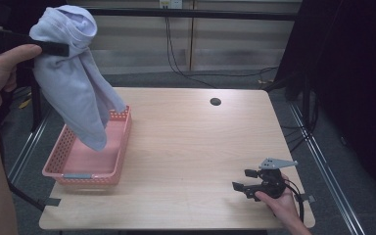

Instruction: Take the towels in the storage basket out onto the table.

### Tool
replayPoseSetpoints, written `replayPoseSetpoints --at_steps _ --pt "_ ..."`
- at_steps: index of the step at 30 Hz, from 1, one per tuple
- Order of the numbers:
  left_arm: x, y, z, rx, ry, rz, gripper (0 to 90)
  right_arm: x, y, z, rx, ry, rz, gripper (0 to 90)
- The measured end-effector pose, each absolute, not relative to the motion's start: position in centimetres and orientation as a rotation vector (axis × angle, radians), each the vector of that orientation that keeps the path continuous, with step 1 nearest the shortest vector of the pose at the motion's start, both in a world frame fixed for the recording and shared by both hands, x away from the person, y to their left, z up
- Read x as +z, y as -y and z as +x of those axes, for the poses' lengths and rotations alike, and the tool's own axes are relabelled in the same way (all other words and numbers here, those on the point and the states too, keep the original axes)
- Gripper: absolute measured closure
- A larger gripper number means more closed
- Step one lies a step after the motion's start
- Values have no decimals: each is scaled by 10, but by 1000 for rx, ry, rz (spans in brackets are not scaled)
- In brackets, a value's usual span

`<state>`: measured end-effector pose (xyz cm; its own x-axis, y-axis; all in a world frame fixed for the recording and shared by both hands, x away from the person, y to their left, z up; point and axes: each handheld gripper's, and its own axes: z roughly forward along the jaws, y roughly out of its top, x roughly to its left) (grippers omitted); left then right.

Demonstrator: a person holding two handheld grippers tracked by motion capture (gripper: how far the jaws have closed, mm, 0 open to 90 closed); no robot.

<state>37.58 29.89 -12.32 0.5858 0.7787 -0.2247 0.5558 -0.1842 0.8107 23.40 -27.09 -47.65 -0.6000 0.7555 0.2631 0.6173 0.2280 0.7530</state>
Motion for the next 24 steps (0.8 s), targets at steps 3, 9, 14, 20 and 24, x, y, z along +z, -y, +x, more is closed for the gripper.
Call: replayPoseSetpoints --at_steps 3,9,14,20,24 --pt "-126 -285 379 276 -1049 1881 624 -476 271 234 1312 -2334 1316 219" --pt "-136 -255 387 227 -998 1901 623 -476 271 234 1313 -2333 1319 220" --pt "-144 -214 392 206 -943 1960 623 -477 271 236 1304 -2336 1327 218" --pt "-151 -174 395 155 -869 1982 622 -477 271 235 1309 -2335 1321 218" --pt "-165 -144 389 120 -815 2008 619 -476 273 235 1301 -2320 1321 218"
